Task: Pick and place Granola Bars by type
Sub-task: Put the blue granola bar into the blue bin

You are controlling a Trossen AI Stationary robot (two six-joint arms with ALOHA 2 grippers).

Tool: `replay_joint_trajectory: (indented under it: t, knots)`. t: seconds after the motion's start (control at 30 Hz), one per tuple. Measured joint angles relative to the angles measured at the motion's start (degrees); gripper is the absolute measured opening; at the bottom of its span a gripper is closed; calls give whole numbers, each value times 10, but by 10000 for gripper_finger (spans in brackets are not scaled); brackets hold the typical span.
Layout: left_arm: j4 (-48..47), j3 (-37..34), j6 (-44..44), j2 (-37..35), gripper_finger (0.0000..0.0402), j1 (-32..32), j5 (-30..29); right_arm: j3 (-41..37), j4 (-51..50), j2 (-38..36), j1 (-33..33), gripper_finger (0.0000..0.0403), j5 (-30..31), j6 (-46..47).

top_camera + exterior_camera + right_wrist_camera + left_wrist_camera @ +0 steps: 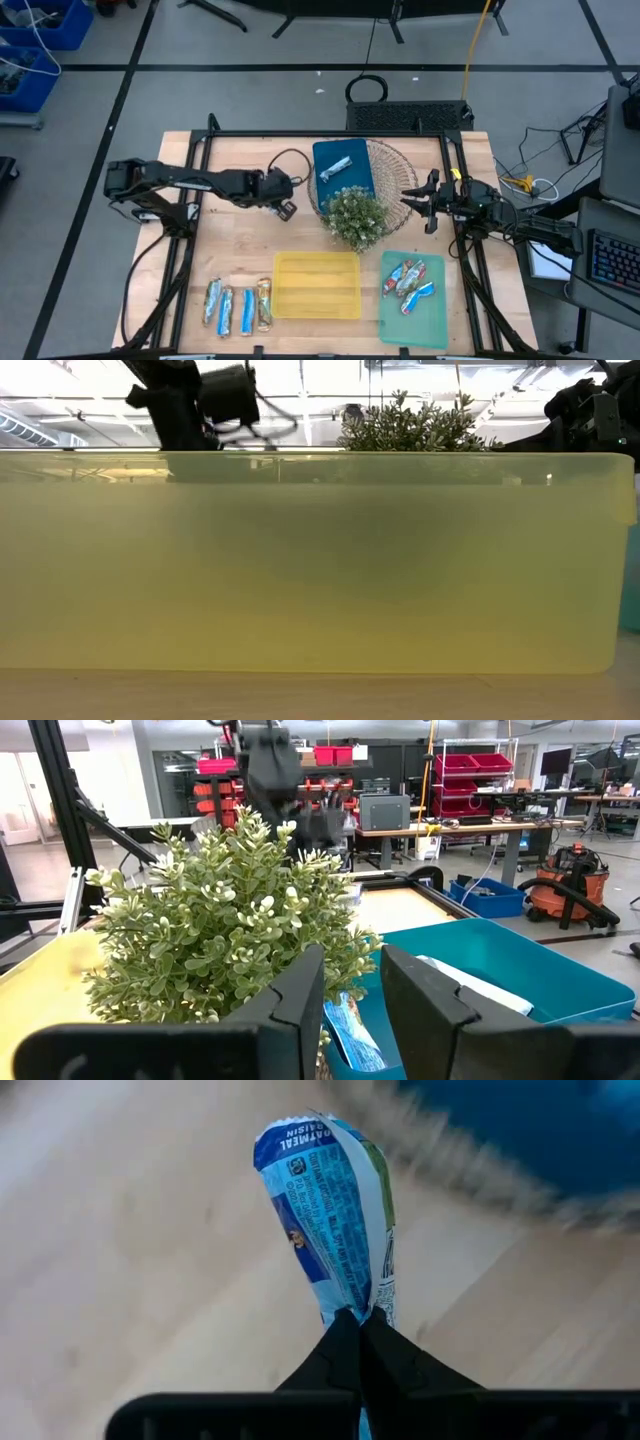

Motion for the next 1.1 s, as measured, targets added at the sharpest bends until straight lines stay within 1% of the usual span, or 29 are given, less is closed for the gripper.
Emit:
replay_joint_trajectory:
  t: [0.1, 0.23, 0.37, 0.47, 0.57, 0.7, 0.8, 0.9, 1.1]
  knots:
    - [65, 0, 65, -27, 1, 0, -20, 0, 0, 0, 0, 93, 0, 0]
    - [197, 1, 208, -49, 1, 0, -14, 0, 0, 0, 0, 93, 0, 0]
    - [329, 0, 334, -46, 1, 6, 33, 0, 0, 0, 0, 93, 0, 0]
    - [415, 2, 396, -39, 1, 23, 74, 0, 0, 0, 0, 93, 0, 0]
    - [460, 0, 405, -36, 0, 54, 129, 0, 0, 0, 0, 93, 0, 0]
    - [519, 1, 377, -26, 0, 101, 205, 0, 0, 0, 0, 93, 0, 0]
    - [563, 2, 364, 2, 0, 124, 238, 0, 0, 0, 0, 93, 0, 0]
    - [545, 20, 363, 37, 0, 136, 259, 0, 0, 0, 0, 93, 0, 0]
    - [436, 96, 362, 126, 0, 139, 267, 0, 0, 0, 0, 93, 0, 0]
